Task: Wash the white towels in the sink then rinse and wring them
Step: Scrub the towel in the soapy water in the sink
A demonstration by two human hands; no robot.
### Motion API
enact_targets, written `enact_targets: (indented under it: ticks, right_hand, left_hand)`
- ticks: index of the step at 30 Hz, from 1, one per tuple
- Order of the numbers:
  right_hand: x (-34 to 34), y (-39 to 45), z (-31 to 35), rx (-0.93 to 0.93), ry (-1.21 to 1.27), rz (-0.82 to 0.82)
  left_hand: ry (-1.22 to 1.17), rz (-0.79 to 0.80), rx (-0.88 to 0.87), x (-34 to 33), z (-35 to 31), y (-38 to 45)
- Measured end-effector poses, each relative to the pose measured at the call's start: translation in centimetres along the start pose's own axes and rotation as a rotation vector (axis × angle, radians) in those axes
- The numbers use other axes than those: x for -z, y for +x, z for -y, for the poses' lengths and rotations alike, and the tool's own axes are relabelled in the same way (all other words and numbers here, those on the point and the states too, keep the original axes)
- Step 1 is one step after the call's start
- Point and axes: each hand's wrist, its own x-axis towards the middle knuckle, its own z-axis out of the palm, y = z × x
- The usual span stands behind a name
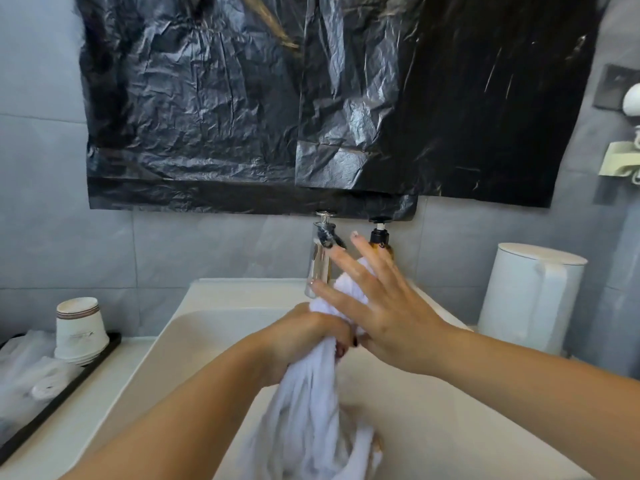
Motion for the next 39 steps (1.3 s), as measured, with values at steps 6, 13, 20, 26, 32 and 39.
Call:
enact_targets:
  ticks: [6,13,20,26,32,39]
  right_hand:
    - [-0.2,2.5,-1.6,0.234,-0.145,0.035]
    - [3.0,4.8,0.6,0.048,-0.162,0.588]
    - [3.0,6.1,0.2,-0.122,0.061,1.006]
    - [2.3,6.2,0.2,-0.28,0.172,1.158]
    - [0.5,5.3,-0.2,-0.525,0.289,0.411]
    - [-1.9,3.3,6.3,-0.909,1.282,0.612]
  left_hand:
    - [0.498,-0.099,-0.044,-0.6,0.2,0.7]
    - [1.051,-0.279,-0.142,-1.7,0.6,2.2]
    - [1.135,-0.308,-0.156,-1.8,1.7,3.1]
    - [1.07,-0.343,-0.149,-1.8,2.7,3.7]
    - [0.713,-0.57,-0.228,1.0,1.6,3.4]
    - [-0.156,-0.646,-0.35,3.2,0.3,2.6]
